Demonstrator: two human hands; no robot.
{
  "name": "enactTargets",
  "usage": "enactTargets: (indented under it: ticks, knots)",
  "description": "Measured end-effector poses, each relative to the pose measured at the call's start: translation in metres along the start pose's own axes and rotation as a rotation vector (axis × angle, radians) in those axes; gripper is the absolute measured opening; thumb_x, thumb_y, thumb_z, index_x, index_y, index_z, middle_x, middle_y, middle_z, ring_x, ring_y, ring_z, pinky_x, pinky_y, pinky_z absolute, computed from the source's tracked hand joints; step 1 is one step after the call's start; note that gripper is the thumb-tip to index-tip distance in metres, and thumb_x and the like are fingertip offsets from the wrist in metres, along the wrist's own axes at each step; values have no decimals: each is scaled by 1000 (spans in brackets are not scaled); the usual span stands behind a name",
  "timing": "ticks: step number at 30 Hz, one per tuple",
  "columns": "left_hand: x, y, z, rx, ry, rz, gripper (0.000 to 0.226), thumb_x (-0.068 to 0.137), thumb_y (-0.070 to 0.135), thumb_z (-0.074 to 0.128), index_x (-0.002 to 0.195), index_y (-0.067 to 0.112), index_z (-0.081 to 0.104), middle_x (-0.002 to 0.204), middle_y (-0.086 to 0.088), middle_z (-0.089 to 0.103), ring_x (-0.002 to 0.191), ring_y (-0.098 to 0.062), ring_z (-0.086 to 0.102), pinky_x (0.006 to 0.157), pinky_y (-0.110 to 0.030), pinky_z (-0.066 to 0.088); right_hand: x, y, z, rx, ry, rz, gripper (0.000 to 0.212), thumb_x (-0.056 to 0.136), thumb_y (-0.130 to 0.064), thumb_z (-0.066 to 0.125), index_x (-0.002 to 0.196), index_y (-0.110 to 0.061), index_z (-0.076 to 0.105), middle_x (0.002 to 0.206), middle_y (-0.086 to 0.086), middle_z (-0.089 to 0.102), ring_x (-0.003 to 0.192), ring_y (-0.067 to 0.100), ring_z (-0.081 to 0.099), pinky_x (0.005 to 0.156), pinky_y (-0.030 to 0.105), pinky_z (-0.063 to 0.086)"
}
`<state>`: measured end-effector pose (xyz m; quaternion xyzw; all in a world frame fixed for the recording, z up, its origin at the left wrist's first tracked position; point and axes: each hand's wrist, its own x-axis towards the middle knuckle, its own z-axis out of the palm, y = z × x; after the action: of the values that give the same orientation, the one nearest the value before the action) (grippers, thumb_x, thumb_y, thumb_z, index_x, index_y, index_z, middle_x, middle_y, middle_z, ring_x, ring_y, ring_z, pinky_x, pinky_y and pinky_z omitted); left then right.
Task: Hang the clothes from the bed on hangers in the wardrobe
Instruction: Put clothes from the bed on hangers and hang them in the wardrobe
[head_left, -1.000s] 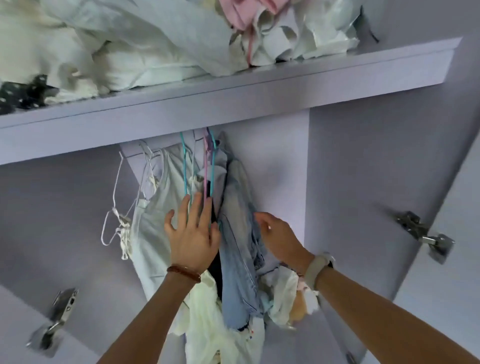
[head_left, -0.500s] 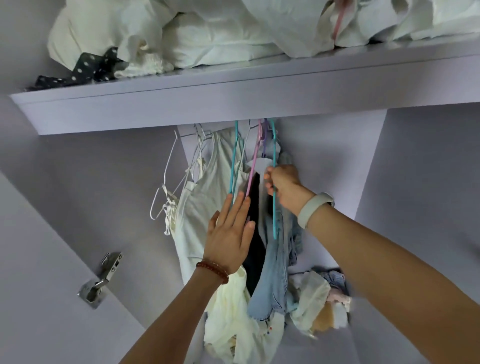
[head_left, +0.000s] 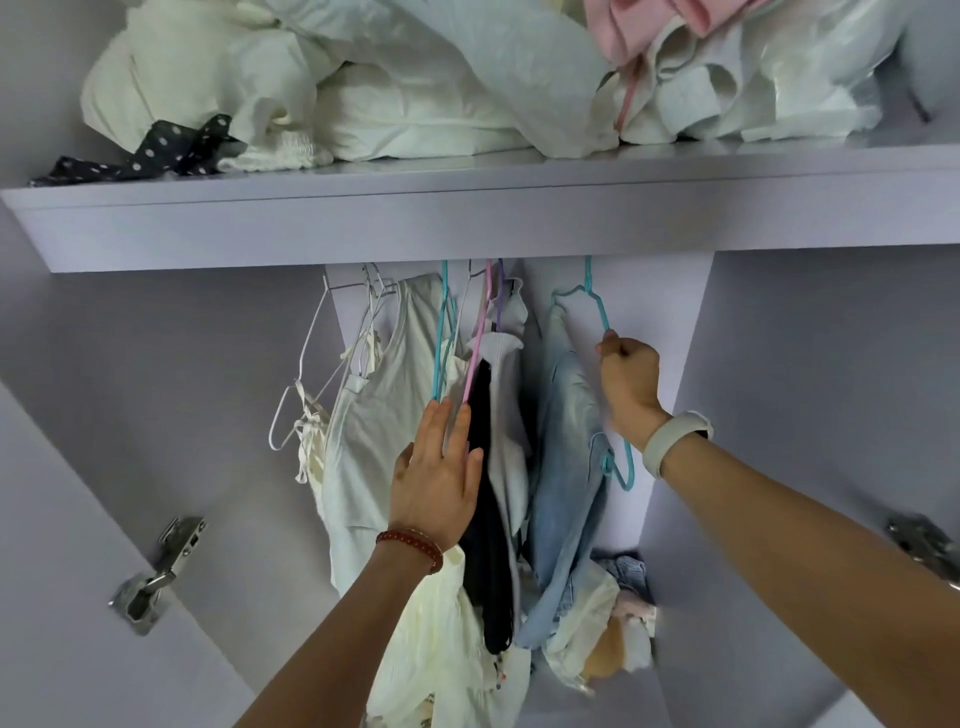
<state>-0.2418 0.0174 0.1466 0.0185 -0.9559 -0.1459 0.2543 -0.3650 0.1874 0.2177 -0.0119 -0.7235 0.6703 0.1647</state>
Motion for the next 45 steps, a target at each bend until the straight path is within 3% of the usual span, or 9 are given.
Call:
enactTargets:
  ticks: [8,12,15,19,25,31,35,39,45]
  knots:
    - [-1,-2,-4,17,13,13,53,89,28,35,138,7,39,142,-13,41,134,-27,34,87,-48,49,-20,3,-16,21,16,-96,40,92,-3,40,55,-16,40,57,-3,38,53,7,35,51,12,35]
    - [-2,6,-5,55,-51,-91,63,92,23,45,147,15,15,154,-4,14,143,-18,6,112,-53,15,-46,29,-46,-18,-6,-117,28,91,-3,44,64,-1,52,52,2,36,42,5,33,51,24,32]
    - [-5,21,-6,79,76,-64,55,86,19,50,139,9,37,146,-12,33,140,-26,18,107,-60,9,-72,46,-82,-88,-21,-132,28,89,0,48,62,-6,53,47,-3,37,40,4,34,47,19,30]
    - [-18,52,4,-93,178,176,42,79,23,41,113,7,59,120,-15,57,117,-24,44,98,-46,33,-126,62,-140,-235,7,-103,44,86,1,54,49,-17,39,38,-8,36,39,2,32,44,15,26]
    - [-60,120,53,-497,-253,247,66,86,44,27,130,0,47,134,-20,48,126,-37,41,105,-47,32,-226,75,-220,-510,35,58,35,85,-13,61,54,-25,50,38,-12,45,39,1,42,44,11,31]
    - [-171,180,64,-919,-779,379,28,98,9,34,96,28,54,79,-2,66,74,-8,57,79,-18,44,-363,78,-281,-599,154,266,31,88,-21,59,58,-23,51,40,-15,44,41,6,38,46,15,27]
    - [-245,191,63,-1062,-1012,545,20,97,14,40,94,27,55,85,3,64,81,10,57,75,-1,36,-457,79,-300,-563,348,405,29,86,-20,61,58,-20,55,41,-13,44,43,3,38,47,15,29]
    - [-301,221,55,-1127,-1026,771,18,85,41,38,85,36,55,82,18,64,83,10,57,79,-4,38,-536,75,-305,-570,575,453,37,86,-15,61,53,-27,51,42,-13,46,45,-2,42,49,13,30]
    - [-375,302,17,-1240,-977,1101,30,87,30,39,73,24,64,66,13,58,65,-9,56,65,-35,47,-633,54,-319,-646,916,408,28,86,-18,61,60,-27,55,49,-17,51,47,-1,42,49,11,29]
